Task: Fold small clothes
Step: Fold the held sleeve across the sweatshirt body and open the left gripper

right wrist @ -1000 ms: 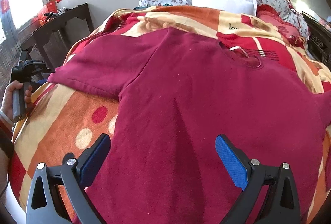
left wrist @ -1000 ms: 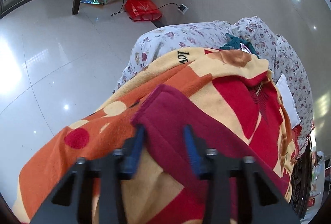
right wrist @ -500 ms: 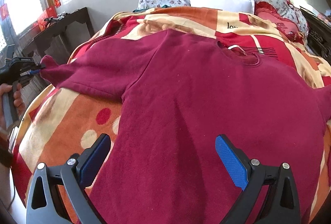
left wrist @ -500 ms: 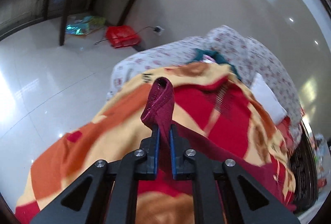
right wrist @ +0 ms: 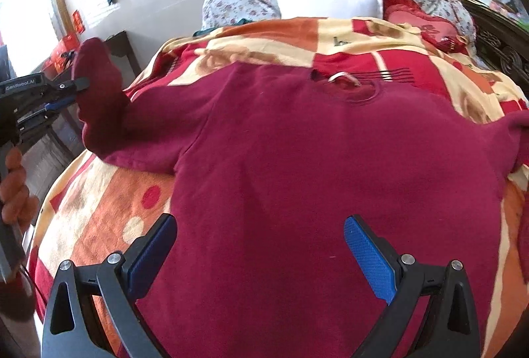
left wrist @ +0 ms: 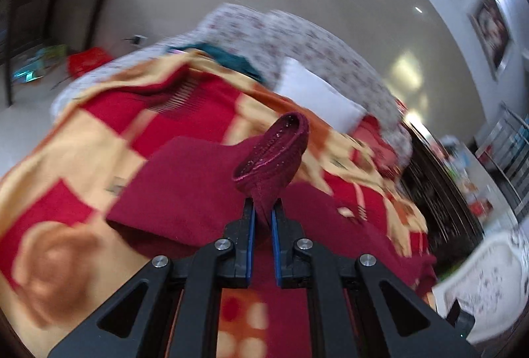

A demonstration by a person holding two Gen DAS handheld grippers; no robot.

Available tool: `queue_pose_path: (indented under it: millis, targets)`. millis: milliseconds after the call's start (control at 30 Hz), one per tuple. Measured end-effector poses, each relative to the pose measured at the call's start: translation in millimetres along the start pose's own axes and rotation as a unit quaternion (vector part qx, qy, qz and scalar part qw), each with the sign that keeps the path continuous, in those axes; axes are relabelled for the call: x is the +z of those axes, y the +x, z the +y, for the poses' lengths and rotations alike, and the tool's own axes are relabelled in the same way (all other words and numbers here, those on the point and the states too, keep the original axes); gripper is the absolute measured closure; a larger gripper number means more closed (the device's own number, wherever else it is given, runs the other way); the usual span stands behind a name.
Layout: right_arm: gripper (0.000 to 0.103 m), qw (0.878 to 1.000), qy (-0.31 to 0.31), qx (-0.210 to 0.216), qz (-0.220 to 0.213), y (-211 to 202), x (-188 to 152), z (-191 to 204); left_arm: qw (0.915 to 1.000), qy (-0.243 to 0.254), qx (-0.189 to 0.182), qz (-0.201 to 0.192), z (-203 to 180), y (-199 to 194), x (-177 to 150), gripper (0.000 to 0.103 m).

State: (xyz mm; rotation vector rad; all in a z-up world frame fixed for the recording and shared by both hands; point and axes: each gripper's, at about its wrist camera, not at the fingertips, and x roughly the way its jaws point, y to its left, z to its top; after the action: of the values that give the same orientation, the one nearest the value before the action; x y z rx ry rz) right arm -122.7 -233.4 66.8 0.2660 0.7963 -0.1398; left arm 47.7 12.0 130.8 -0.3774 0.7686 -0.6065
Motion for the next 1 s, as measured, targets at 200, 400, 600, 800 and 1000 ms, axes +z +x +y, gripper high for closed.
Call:
queue_pose_path:
  millis: [200,400,600,800,1000]
  targets:
    - [0.0,0.999,0.029,-0.011,-0.009,-13,3,-33,0.9978,0.045,-0.032,0.037,-69,36,-30,0.094]
    - [0.0,0.997,0.072,-0.027,-0.018,-30,9,-75,0.9911,0.08,-0.071,0.08,-125,67,-66,0.094]
    - [0.0,0.992,0.116,-0.043,-0.031,-50,9,-116,0.9824,0.113,-0.087,0.121,-168,97,-106,0.094]
    - [0.0,0.988,0.143,-0.049,-0.036,-63,2,-143,0.977,0.126,-0.092,0.145,-189,113,-133,0.094]
    - [0.0,0.984,0.166,-0.051,-0.037,-67,-4,-158,0.9735,0.127,-0.087,0.169,-191,129,-151,0.094]
